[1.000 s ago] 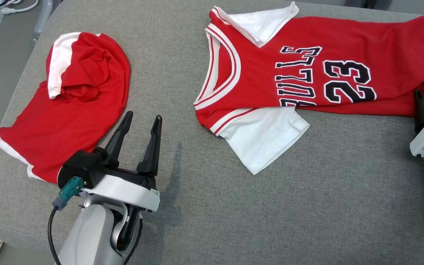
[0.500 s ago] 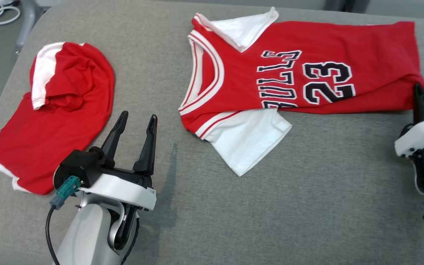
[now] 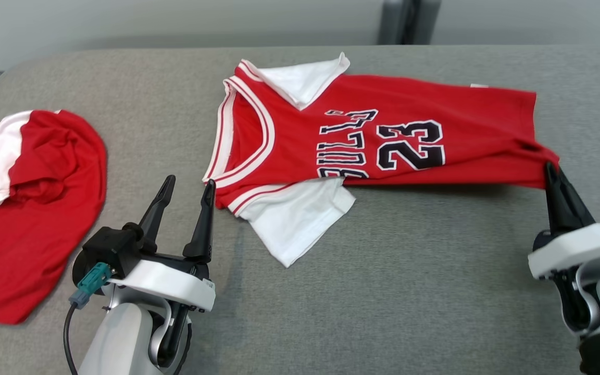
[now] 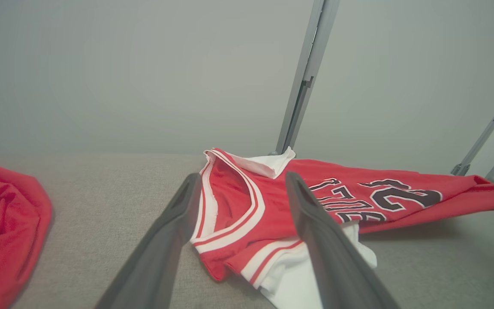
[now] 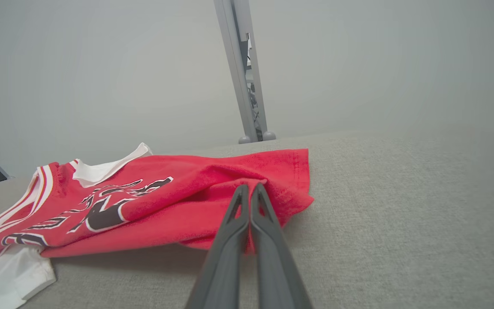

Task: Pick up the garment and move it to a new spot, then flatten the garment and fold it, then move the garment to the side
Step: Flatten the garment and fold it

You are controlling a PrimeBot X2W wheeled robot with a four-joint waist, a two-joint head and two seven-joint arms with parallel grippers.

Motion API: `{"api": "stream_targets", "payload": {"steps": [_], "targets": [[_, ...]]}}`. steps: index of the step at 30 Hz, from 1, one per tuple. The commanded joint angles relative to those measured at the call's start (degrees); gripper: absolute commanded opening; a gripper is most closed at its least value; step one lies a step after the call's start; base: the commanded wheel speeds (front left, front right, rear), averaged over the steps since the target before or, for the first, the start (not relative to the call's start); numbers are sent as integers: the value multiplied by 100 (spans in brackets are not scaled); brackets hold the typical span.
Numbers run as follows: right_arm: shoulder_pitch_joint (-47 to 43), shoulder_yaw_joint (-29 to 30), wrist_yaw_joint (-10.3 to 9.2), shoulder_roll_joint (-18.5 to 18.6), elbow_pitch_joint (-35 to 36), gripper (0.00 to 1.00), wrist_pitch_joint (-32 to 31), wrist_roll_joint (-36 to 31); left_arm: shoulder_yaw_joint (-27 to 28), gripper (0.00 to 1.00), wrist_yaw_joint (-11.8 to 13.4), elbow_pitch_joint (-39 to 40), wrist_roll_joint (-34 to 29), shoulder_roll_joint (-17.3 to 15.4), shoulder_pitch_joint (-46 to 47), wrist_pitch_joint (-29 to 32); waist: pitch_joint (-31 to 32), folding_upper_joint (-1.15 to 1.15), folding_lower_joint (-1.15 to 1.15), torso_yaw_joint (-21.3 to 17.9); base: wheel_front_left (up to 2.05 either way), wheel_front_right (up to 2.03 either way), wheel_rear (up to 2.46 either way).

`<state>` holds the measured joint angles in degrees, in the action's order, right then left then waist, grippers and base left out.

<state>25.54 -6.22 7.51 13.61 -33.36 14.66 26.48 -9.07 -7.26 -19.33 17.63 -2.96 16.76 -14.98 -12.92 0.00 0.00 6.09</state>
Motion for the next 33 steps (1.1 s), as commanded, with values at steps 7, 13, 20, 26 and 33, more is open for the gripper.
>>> {"api": "stream_targets", "payload": {"steps": [7, 13, 20, 26, 33], "targets": [[-776, -61, -4, 31, 432, 0, -431, 82, 60, 100, -29, -30, -48, -42, -161, -22, 273, 0, 0, -319, 0, 0, 0], [-1098, -28, -3, 82, 625, 100, -862, 132, -27, 100, -20, -55, -45, -35, -232, -22, 338, 0, 0, -391, 0, 0, 0], [-1165, -50, -3, 5, 1195, 100, -580, 59, -95, 100, -22, -70, -14, -26, -303, -22, 434, 0, 0, -381, 0, 0, 0], [-1198, 13, -3, -33, 1117, 100, -577, -129, -203, 100, -23, -79, 11, -18, -326, -22, 470, 0, 0, -252, 0, 0, 0], [-970, 230, -3, -107, 710, 100, -669, -407, -256, 100, -24, -67, 32, -12, -324, -22, 363, 0, 0, -76, 0, 0, 0]]}}
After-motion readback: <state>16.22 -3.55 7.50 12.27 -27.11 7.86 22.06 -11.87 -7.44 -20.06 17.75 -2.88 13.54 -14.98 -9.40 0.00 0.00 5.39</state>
